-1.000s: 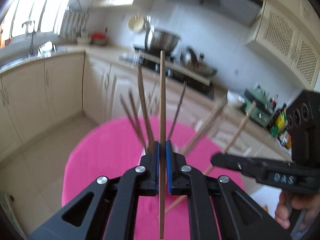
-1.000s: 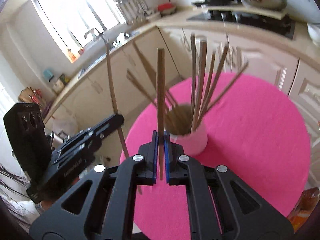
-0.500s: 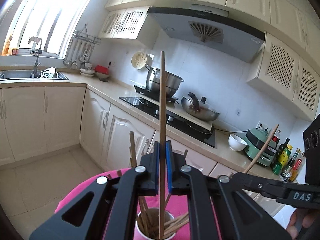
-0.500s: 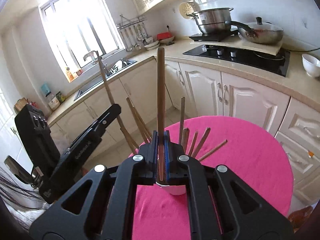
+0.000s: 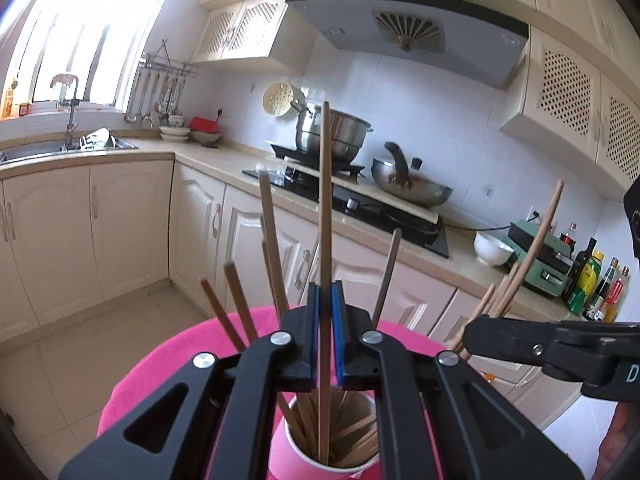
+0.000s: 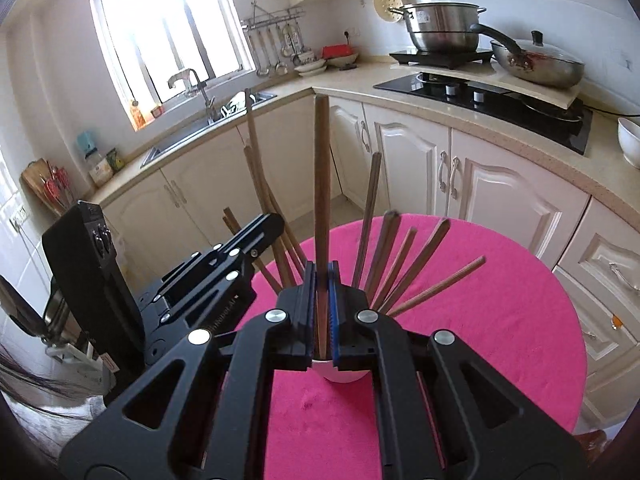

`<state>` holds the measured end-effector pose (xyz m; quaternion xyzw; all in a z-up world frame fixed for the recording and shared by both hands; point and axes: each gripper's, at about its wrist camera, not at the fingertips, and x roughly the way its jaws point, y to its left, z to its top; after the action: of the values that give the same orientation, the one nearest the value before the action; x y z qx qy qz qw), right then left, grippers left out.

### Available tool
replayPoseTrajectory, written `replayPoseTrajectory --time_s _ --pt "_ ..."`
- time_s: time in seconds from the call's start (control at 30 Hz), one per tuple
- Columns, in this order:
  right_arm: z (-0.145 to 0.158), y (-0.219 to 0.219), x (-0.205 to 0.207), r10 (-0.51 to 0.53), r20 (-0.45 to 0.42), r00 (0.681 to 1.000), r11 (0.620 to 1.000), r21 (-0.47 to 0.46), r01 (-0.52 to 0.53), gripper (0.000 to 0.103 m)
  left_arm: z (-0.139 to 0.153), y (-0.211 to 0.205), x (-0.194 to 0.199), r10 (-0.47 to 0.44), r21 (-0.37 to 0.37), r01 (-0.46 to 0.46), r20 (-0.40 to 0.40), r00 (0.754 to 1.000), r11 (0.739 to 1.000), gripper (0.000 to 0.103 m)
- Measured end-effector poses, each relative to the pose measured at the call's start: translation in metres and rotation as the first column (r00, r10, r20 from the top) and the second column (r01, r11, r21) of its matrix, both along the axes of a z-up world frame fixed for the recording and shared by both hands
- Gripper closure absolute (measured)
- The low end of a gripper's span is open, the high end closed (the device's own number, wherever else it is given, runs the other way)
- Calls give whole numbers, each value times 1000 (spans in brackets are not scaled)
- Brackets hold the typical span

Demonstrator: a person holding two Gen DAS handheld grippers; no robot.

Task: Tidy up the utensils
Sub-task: 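Lower both chopsticks into the white cup and open both tools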

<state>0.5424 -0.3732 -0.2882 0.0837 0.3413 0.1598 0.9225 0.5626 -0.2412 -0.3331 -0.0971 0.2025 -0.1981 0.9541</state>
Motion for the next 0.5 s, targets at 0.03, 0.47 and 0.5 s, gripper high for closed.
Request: replayPoseTrajectory --time_s 0.03,0.47,0.5 --pt "-2 2 0 1 -5 1000 1000 -11 -1 97 -2 -1 -1 -2 7 2 -6 1000 1000 97" --pt "-18 18 -1 -12 -59 998 998 -58 8 97 -14 6 -20 -18 71 25 -103 994 997 96" --pt "-19 18 -1 -13 -62 998 998 -56 10 97 -15 8 -20 -18 77 28 -118 993 997 96"
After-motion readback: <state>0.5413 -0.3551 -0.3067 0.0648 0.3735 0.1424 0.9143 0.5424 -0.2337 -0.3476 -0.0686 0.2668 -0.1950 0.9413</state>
